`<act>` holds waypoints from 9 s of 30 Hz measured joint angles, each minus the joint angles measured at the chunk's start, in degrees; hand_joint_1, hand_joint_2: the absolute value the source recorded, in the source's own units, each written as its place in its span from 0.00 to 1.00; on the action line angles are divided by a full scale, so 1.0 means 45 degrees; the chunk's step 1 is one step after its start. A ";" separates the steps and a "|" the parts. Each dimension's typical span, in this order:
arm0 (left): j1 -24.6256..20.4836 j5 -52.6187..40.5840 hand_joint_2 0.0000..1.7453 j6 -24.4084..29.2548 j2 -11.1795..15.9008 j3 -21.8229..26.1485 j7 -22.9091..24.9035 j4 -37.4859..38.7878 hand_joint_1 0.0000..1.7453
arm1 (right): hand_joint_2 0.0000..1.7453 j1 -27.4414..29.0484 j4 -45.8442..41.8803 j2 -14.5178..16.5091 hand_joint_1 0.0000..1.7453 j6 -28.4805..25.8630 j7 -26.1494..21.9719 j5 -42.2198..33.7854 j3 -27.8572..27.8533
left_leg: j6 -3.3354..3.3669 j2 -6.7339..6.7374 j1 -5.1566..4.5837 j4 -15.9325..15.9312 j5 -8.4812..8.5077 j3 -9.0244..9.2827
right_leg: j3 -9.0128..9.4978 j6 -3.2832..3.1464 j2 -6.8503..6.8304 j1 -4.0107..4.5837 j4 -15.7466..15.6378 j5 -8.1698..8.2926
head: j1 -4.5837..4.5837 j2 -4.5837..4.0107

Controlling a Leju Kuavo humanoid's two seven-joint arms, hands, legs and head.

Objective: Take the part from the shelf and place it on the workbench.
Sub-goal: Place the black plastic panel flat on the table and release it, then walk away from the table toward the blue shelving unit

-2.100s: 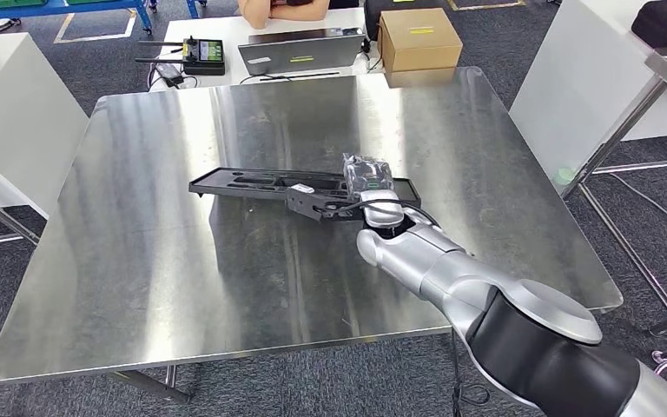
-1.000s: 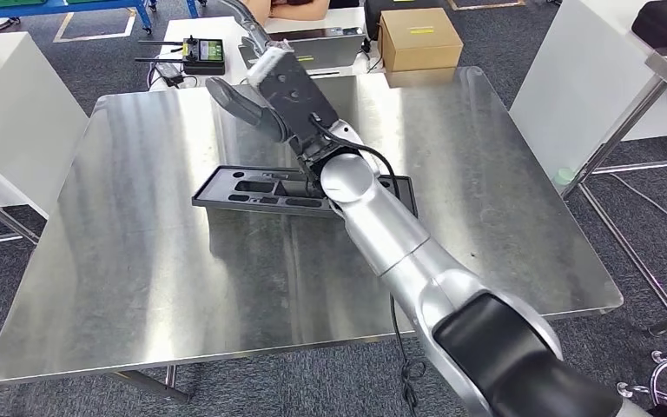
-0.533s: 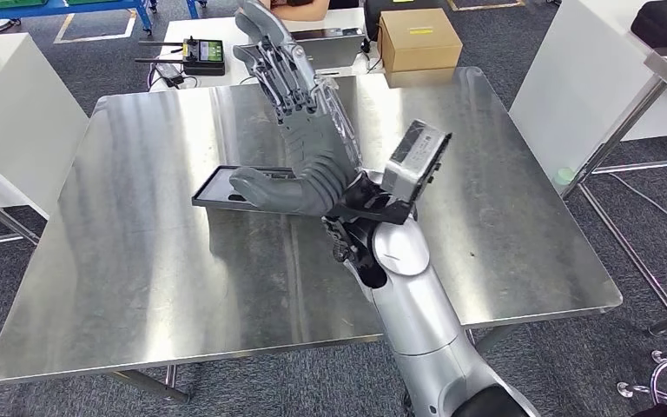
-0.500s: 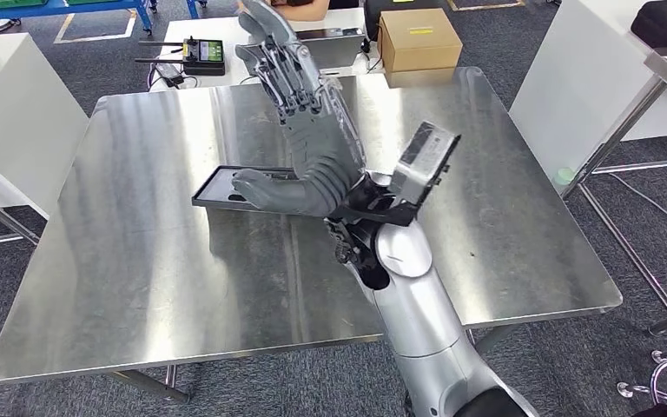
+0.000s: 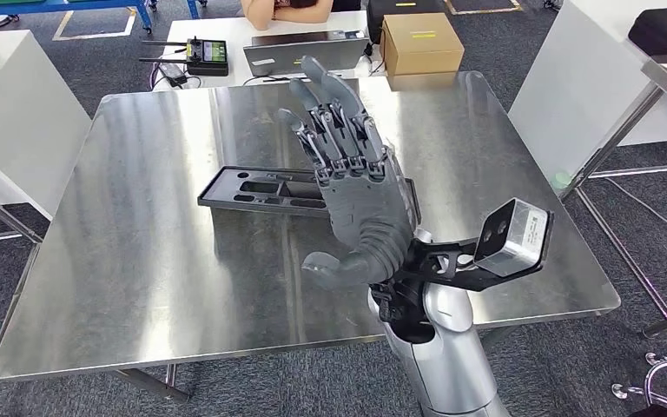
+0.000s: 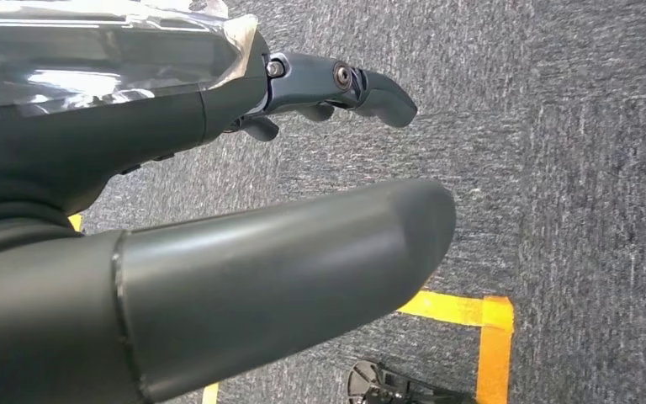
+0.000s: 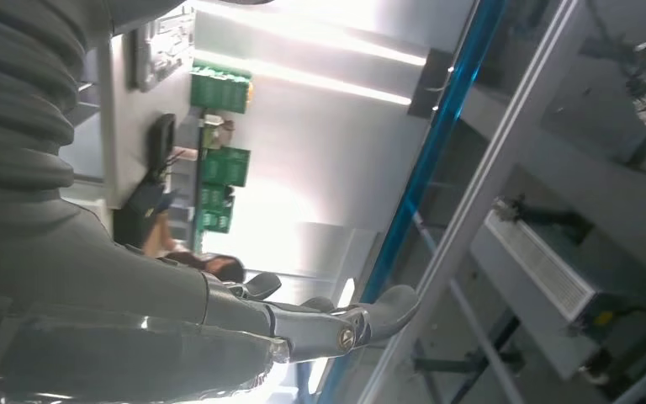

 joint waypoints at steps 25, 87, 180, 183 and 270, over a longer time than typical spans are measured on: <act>-0.0133 -0.0104 0.00 0.0084 -0.0083 0.0118 -0.0039 -0.0015 0.00 | 1.00 -0.0060 0.0554 -0.0350 0.00 0.0135 -0.0157 -0.0186 0.0078 | -0.0358 -0.0093 -0.0048 0.0632 -0.0889 0.0416 | 0.0710 0.0266 -0.0040 -0.0037 -0.2507 0.1839 | -0.0042 0.0000; -0.0370 -0.0271 0.00 0.0069 -0.0103 -0.0169 0.0023 -0.0024 0.00 | 1.00 0.1514 0.1206 -0.0839 0.00 -0.4144 -0.0520 0.3752 -0.0479 | -0.0712 -0.0200 0.0075 0.0944 -0.0589 -0.0142 | 0.0793 0.0458 -0.0174 -0.0041 -0.2479 0.1636 | -0.0045 0.0000; 0.0003 -0.0866 0.00 0.0536 0.0327 -0.0055 0.0018 0.0005 0.00 | 0.00 0.4347 1.6446 -0.1966 0.00 -0.7450 0.7017 0.8308 -0.5686 | -0.0306 -0.0354 0.0036 0.0286 -0.0357 0.0116 | 0.1980 -0.0036 0.0813 0.0157 -0.2654 0.0354 | -0.0009 0.0000; 0.0042 -0.0816 0.00 0.0574 0.0323 -0.0055 0.0086 0.0005 0.00 | 0.00 0.4312 1.6447 -0.1973 0.00 -0.7458 0.7019 0.8374 -0.5685 | -0.0195 0.0145 0.0049 0.0200 -0.0267 0.0052 | 0.0788 -0.0025 0.0126 0.0070 -0.0356 -0.0652 | 0.0075 0.0000; 0.0163 -0.0906 0.00 0.0521 0.0449 -0.0066 0.0788 0.0024 0.00 | 0.00 0.4427 1.6529 -0.2077 0.00 -0.7247 0.7072 0.8772 -0.5709 | -0.0586 -0.0670 0.0167 0.0989 -0.0737 -0.0228 | 0.1079 0.0313 0.1431 -0.0137 -0.2471 0.1167 | -0.0004 0.0000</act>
